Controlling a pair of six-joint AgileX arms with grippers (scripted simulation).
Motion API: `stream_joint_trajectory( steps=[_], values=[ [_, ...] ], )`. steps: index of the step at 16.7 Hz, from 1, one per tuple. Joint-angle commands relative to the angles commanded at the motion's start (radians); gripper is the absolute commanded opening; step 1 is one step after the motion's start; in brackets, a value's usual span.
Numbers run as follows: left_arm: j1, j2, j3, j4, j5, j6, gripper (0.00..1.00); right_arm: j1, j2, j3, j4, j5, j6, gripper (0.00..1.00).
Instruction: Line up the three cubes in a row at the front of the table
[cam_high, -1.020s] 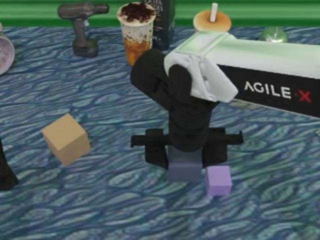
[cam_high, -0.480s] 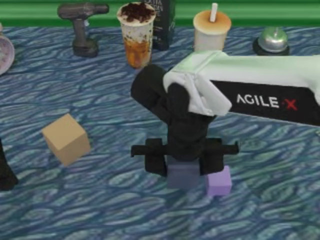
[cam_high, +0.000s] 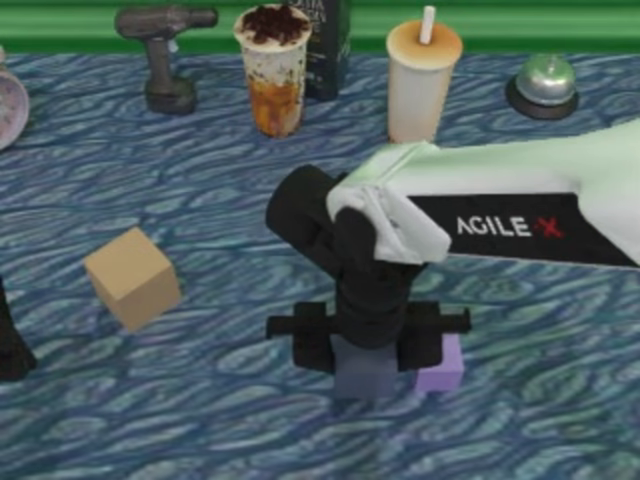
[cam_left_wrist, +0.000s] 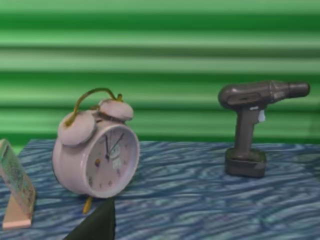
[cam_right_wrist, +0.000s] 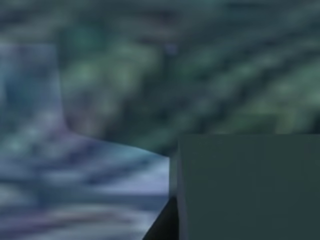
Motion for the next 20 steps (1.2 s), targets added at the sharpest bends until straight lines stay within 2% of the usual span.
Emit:
stream_joint_trajectory(
  steps=[13, 20],
  values=[
    [0.000, 0.000, 0.000, 0.000, 0.000, 0.000, 1.00, 0.000, 0.000, 0.000, 0.000, 0.000, 0.000, 0.98],
    [0.000, 0.000, 0.000, 0.000, 0.000, 0.000, 1.00, 0.000, 0.000, 0.000, 0.000, 0.000, 0.000, 1.00]
  ],
)
